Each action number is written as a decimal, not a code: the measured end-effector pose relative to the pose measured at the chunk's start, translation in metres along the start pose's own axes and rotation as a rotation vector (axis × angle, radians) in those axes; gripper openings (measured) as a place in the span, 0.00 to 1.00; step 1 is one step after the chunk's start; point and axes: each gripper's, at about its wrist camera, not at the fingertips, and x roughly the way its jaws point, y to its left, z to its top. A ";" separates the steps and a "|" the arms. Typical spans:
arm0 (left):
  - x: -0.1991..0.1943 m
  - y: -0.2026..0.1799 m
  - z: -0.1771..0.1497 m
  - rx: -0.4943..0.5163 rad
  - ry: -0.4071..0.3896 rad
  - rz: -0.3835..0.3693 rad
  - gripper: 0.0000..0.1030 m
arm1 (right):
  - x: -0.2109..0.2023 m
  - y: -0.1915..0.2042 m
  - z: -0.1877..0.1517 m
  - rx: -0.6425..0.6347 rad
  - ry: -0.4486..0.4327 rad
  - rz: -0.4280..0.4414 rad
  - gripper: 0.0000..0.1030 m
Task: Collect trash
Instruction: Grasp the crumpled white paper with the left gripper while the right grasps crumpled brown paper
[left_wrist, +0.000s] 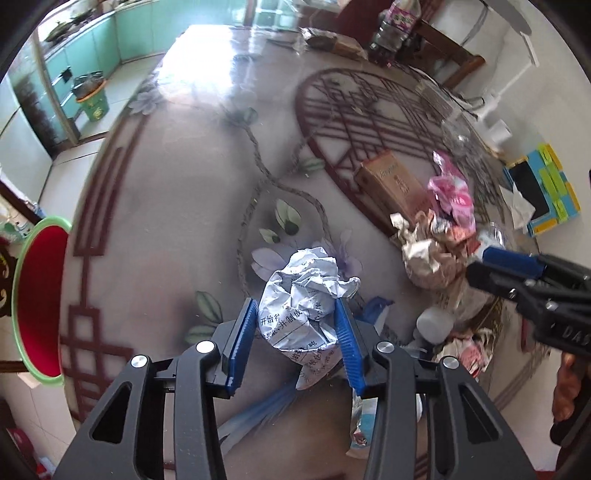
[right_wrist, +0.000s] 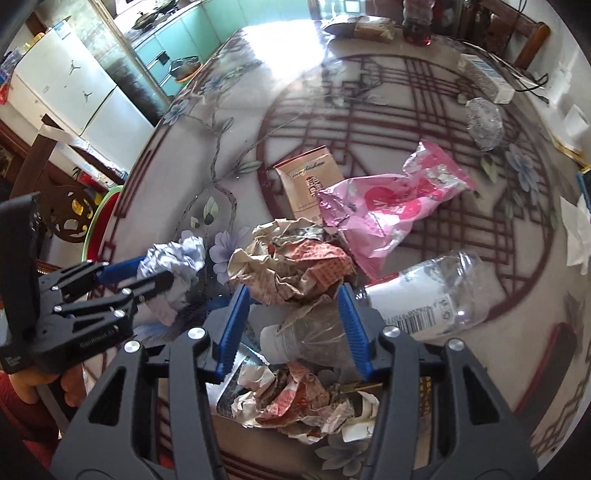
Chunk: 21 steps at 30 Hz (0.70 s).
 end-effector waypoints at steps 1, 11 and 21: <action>-0.004 0.001 0.002 -0.015 -0.012 0.009 0.39 | 0.003 -0.001 0.002 -0.002 0.007 0.015 0.47; -0.026 0.004 0.014 -0.110 -0.055 0.057 0.40 | 0.037 -0.007 0.013 -0.034 0.097 0.052 0.55; -0.038 -0.001 0.021 -0.110 -0.081 0.070 0.41 | 0.020 -0.013 0.014 0.012 0.020 0.131 0.28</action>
